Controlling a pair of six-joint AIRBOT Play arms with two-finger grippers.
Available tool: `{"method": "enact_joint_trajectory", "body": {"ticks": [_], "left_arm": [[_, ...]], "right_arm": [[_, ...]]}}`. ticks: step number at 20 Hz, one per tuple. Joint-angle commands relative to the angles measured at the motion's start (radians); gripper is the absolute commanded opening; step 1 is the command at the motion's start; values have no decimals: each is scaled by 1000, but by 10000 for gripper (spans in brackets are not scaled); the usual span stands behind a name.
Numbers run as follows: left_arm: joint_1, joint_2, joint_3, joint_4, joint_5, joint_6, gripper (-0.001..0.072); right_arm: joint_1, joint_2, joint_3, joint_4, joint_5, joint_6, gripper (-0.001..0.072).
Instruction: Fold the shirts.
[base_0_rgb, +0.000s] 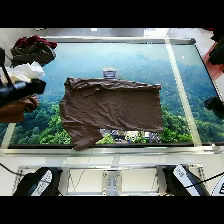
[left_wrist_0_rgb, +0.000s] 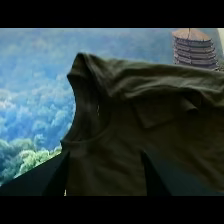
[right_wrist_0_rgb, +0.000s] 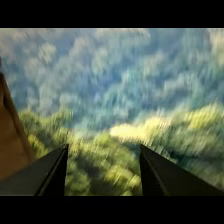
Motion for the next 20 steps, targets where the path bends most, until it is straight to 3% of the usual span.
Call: {"method": "enact_joint_trajectory", "body": {"ticks": [1,7,13,20], "left_arm": [[16,172,-264,-73,123,-126,483],[14,174,-262,-117,145,-118,484],[14,174,-262,-139,144,-114,484],[14,174,-262,-139,145,-113,484]], "right_arm": [[-101,19,-240,192,113,-56,509],[0,-138,-383,359,197,-103,556],[196,-172,-383,331,85,-15,556],[217,-177,-383,245,67,39,547]]}}
